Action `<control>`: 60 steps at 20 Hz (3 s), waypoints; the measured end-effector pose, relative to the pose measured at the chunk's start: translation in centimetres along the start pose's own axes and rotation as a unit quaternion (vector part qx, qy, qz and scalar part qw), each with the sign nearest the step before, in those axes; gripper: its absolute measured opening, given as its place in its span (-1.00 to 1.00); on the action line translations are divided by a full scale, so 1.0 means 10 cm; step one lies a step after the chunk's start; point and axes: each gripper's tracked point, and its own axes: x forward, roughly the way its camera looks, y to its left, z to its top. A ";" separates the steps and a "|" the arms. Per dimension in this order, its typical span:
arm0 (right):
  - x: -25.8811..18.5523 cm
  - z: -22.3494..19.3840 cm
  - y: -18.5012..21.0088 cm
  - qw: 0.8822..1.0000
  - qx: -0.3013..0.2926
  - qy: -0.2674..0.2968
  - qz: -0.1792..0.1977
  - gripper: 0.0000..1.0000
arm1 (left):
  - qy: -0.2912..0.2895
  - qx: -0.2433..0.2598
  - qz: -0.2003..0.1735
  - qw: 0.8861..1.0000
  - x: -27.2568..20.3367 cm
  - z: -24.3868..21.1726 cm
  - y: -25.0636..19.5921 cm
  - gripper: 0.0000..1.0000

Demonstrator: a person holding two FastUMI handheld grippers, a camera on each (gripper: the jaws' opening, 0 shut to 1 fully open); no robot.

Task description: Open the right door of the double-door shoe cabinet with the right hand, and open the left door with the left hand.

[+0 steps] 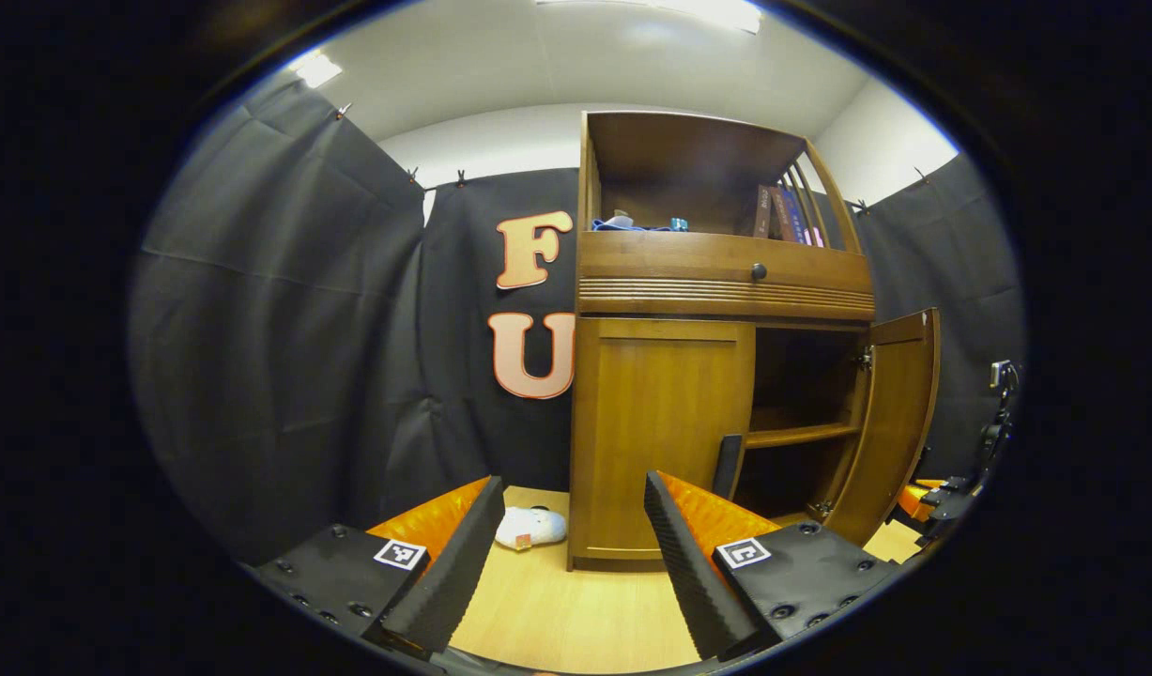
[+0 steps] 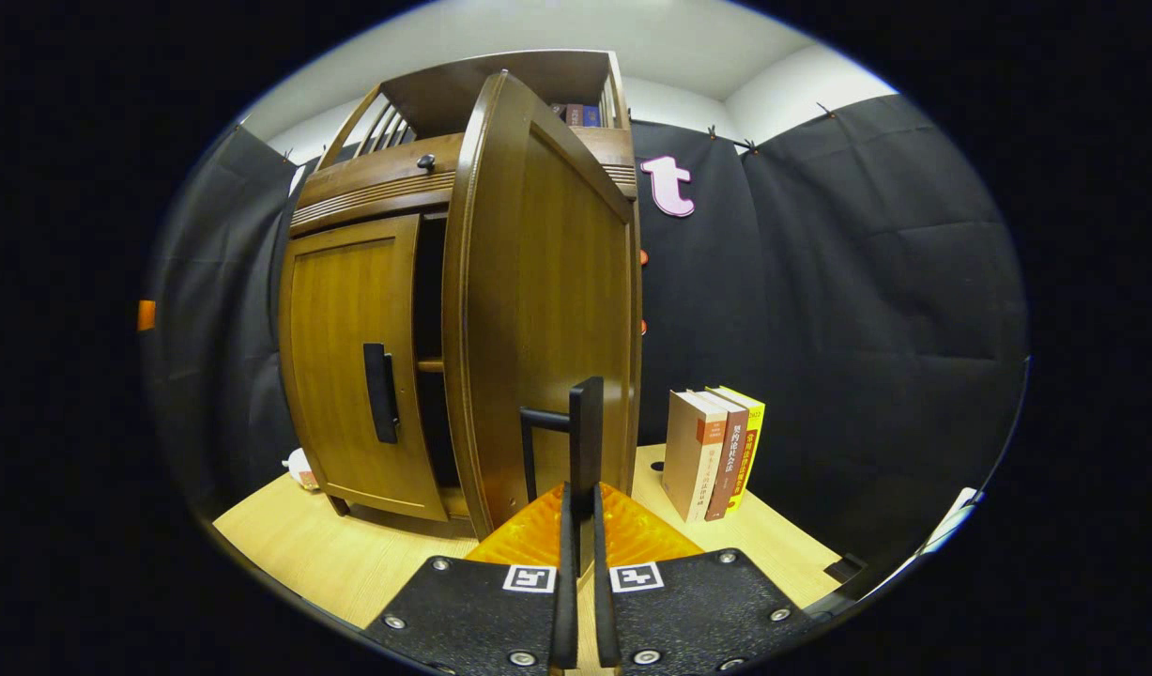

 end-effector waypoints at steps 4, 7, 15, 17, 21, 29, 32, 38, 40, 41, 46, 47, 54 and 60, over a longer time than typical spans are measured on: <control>-0.03 0.00 -0.10 1.000 -0.008 0.004 0.009 -0.87 | 0.003 0.002 -0.014 1.000 0.10 -0.02 -0.29 0.87; -0.04 0.00 -0.23 1.000 -0.002 0.008 0.013 -0.87 | 0.006 0.000 -0.024 1.000 0.16 -0.04 -0.53 0.87; -0.07 -0.01 -0.74 1.000 0.015 0.017 0.007 -1.00 | 0.015 -0.007 -0.043 0.999 0.41 -0.10 -1.16 0.86; -0.06 0.00 -0.82 1.000 0.018 0.019 0.011 -1.00 | 0.015 -0.013 -0.050 0.999 0.52 -0.12 -1.31 0.86; -0.03 0.01 -1.05 0.999 0.018 0.023 0.022 -1.00 | 0.007 -0.020 -0.053 0.998 0.79 -0.13 -1.52 0.86; 0.01 0.02 -1.24 0.999 0.015 0.019 0.040 -1.00 | 0.018 -0.010 -0.051 0.998 1.43 -0.50 -1.81 0.86; 0.00 0.01 -1.30 0.999 0.018 0.020 0.040 -0.89 | 0.017 -0.006 -0.040 0.999 1.67 -0.65 -1.85 0.86; -0.18 0.09 -1.70 1.000 0.025 0.016 0.005 -0.94 | 0.020 0.003 -0.062 0.998 2.08 -0.96 -2.01 0.86; -0.23 0.11 -1.89 0.999 0.028 0.013 -0.018 -1.00 | 0.027 0.009 -0.068 0.997 2.19 -1.07 -2.04 0.87; -0.24 0.11 -1.95 0.999 0.034 0.012 -0.024 -0.78 | 0.028 0.014 -0.069 0.997 2.26 -1.10 -2.04 0.86; -0.49 0.01 -2.24 0.997 0.053 0.023 -0.054 0.10 | 0.038 0.008 -0.079 0.996 2.45 -1.30 -2.13 0.87; -0.52 0.01 -2.30 0.996 0.051 0.025 -0.062 0.30 | 0.040 0.006 -0.080 0.996 2.49 -1.35 -2.16 0.87; -0.70 0.20 -2.44 0.996 0.032 0.013 -0.085 0.96 | 0.044 -0.007 -0.066 0.997 2.60 -1.59 -2.16 0.46; -0.78 0.28 -2.44 0.995 0.023 0.004 -0.098 0.85 | 0.049 -0.007 -0.081 0.995 2.54 -1.60 -2.12 -0.27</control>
